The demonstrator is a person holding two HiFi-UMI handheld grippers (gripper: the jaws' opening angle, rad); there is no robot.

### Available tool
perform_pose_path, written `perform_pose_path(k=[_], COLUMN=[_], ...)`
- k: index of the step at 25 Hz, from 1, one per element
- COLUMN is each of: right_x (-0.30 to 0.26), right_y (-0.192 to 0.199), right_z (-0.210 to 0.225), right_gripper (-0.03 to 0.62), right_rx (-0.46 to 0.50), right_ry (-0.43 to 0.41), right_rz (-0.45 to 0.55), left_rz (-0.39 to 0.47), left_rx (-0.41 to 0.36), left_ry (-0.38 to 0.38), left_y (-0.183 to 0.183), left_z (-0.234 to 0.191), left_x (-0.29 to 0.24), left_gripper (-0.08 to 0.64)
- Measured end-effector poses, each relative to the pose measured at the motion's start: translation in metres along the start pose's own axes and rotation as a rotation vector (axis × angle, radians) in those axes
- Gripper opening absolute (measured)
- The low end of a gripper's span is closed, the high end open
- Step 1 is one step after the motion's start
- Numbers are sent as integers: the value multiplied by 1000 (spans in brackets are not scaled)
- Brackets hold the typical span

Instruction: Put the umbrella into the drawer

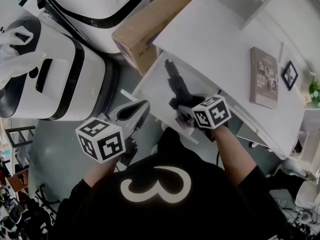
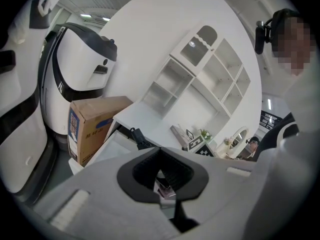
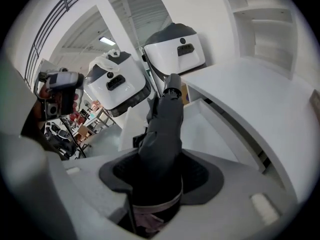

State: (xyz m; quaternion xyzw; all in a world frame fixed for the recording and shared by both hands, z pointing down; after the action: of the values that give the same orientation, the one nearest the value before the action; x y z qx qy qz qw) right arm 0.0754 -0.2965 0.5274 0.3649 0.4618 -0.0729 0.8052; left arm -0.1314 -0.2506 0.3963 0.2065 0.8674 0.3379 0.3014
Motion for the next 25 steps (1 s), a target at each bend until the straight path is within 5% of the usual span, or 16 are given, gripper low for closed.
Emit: perform_pose_path(k=[25], right_x=[-149], right_y=[32], right_z=[58], right_gripper=[230], right_rx=[-43], right_ry=[58], right_rz=[-240], left_rz=[-72], left_rx=[137], left_ry=[-91], left_y=[20], left_z=[-77], left_x=[-4], left_gripper=[8])
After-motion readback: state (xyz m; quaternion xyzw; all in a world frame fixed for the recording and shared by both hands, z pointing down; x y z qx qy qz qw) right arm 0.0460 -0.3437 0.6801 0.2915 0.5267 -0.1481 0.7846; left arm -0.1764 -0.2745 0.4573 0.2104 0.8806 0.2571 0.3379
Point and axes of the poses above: the fingertips, and each gripper's own axes: x backward along the fingers, z to its right, y out of its underside, the point moved 7 cm from there along x, backward along the fingers, and after that the axes turned 4 degrees about y, right-handed, at the moved point
